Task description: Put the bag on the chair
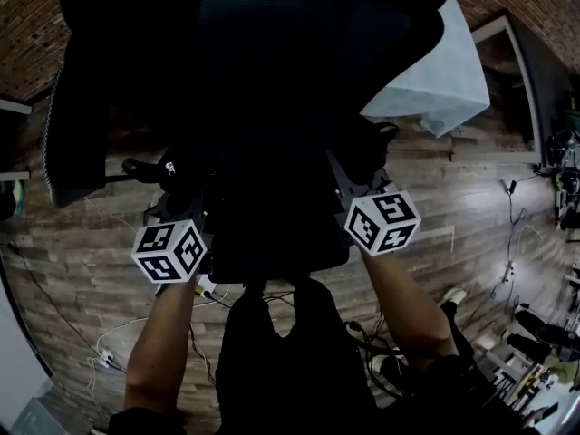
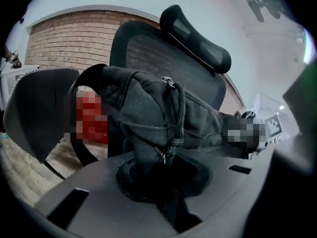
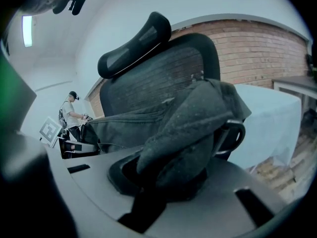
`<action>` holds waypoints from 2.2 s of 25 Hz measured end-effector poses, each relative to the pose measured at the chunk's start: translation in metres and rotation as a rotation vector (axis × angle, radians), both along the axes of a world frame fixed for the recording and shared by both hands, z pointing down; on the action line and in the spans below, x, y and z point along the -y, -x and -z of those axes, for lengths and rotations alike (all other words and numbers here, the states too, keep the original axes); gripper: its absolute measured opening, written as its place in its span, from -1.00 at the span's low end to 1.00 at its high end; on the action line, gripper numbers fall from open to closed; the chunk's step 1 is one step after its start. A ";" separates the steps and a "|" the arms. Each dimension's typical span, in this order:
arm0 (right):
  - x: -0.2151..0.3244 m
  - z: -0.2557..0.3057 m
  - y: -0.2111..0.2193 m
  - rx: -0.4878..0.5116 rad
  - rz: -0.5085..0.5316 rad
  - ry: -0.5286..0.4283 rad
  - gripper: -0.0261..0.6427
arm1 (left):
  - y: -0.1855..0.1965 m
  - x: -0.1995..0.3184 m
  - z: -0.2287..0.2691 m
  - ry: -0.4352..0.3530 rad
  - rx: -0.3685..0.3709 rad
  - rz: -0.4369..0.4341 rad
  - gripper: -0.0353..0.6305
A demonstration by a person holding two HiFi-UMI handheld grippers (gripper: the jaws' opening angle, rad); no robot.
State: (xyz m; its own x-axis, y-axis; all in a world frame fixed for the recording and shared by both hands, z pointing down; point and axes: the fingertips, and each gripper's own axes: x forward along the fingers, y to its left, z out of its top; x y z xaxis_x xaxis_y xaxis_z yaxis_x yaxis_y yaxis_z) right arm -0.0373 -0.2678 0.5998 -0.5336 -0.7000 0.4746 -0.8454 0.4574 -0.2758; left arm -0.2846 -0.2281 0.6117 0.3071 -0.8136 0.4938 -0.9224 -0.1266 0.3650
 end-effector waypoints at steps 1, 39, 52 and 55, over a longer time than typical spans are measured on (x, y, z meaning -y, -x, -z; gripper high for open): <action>0.000 -0.007 0.000 -0.001 0.008 0.010 -0.70 | 0.000 0.000 -0.007 0.009 0.006 0.001 -0.73; -0.007 -0.222 0.009 -0.113 0.000 0.188 -0.69 | 0.006 -0.011 -0.214 0.251 0.059 -0.018 -0.73; 0.007 -0.246 0.006 -0.142 -0.027 0.203 -0.60 | 0.011 0.004 -0.230 0.240 0.072 0.022 -0.72; 0.009 -0.246 0.007 -0.127 -0.042 0.231 -0.59 | 0.014 0.005 -0.231 0.244 0.082 0.035 -0.70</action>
State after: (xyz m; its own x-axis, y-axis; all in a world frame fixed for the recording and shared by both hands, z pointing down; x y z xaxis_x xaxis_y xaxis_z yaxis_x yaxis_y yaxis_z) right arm -0.0444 -0.2765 0.8457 -0.4324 -0.5855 0.6857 -0.8968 0.3586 -0.2592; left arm -0.2989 -0.2332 0.8428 0.2317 -0.6767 0.6989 -0.9523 -0.0111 0.3049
